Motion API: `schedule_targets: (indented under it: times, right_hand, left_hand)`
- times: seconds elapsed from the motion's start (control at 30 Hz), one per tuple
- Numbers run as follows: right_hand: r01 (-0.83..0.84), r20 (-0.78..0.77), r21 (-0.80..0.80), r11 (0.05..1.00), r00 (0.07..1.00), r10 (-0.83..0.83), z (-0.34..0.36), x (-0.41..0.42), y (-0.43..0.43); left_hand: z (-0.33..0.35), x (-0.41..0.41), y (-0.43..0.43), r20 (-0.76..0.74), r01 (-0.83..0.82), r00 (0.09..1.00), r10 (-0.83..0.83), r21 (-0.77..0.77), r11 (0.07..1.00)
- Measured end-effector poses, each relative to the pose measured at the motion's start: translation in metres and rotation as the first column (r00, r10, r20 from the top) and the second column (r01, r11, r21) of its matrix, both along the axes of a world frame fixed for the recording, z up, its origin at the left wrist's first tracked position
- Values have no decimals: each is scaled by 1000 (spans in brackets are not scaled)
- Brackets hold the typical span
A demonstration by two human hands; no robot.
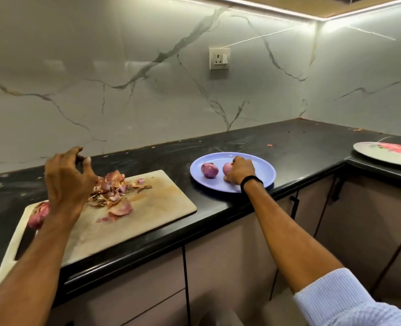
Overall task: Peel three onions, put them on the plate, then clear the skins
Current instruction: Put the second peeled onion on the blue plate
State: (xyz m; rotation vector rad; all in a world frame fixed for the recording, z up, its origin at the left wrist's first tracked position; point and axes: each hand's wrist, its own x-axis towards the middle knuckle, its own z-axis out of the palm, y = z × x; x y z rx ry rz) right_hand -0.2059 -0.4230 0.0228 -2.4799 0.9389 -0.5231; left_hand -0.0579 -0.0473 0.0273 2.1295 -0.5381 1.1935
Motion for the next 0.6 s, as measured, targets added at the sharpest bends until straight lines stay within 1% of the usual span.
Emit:
schedule_targets:
  times: [0.1, 0.17, 0.23, 0.3, 0.37, 0.43, 0.5, 0.6]
  right_hand:
    - [-35, 16, 2, 999, 999, 35, 11, -7, -6]
    - [-18, 67, 24, 1000, 998, 16, 17, -12, -9]
    - [-2, 189, 40, 999, 982, -5, 24, -17, -9]
    - [-8, 324, 48, 999, 946, -8, 30, -18, -3]
    - [-70, 426, 64, 995, 904, 37, 36, -15, 14]
    - [-170, 493, 73, 983, 863, 113, 39, -5, 40]
    - [-265, 494, 60, 962, 845, 202, 40, 9, 71]
    - [-400, 384, 34, 916, 852, 357, 33, 39, 122]
  left_hand:
    - [-2, 1, 2, -7, -2, 1000, 2, -14, 1000]
    - [-3, 2, 2, -14, 3, 1000, -3, -24, 1000]
    - [-2, 3, 2, -21, 4, 1000, -5, -36, 999]
    - [1, 2, 2, -38, 8, 999, -11, -67, 998]
    - [5, -1, 3, -65, 5, 998, -13, -116, 993]
    - [9, -4, 6, -98, -14, 995, -5, -188, 982]
    - [14, -6, 11, -145, -26, 989, -16, -278, 960]
    - [21, -9, 24, -227, -53, 973, -39, -386, 921]
